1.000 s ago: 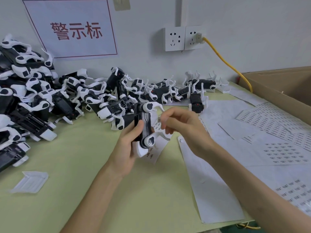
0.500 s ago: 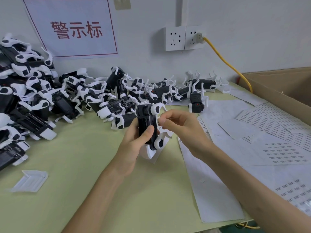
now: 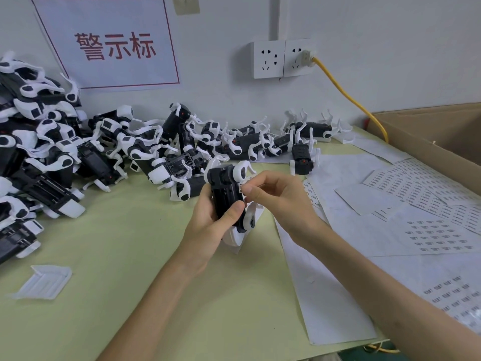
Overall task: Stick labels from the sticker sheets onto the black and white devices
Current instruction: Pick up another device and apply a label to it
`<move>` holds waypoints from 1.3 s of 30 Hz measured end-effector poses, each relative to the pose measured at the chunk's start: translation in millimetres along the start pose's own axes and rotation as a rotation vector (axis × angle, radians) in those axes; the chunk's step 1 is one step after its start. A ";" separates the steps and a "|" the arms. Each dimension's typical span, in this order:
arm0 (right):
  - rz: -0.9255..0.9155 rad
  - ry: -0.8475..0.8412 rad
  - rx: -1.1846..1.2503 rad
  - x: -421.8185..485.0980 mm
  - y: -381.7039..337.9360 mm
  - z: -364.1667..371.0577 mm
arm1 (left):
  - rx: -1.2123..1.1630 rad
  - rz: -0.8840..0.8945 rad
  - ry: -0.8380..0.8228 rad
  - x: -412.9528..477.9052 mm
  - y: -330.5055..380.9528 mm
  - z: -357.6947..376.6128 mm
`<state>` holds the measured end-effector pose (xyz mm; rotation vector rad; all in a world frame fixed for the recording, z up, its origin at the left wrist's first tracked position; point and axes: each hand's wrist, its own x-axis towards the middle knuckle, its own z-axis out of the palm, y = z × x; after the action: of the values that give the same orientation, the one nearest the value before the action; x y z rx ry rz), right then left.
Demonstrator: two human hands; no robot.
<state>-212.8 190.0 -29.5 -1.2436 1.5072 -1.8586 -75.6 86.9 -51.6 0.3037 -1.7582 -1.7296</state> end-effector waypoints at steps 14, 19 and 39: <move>-0.049 0.040 -0.068 -0.6 2.5 2.8 | 0.062 0.000 0.043 1.7 -5.5 1.1; -0.039 0.025 -0.034 -1.5 4.0 5.1 | 0.080 0.017 0.055 2.0 -8.0 1.1; -0.037 0.068 -0.067 -0.7 6.6 5.3 | 0.081 0.047 0.063 2.8 -11.3 2.2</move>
<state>-209.2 185.7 -35.8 -1.2579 1.6045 -1.9069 -82.1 85.8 -61.5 0.3451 -1.7792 -1.6012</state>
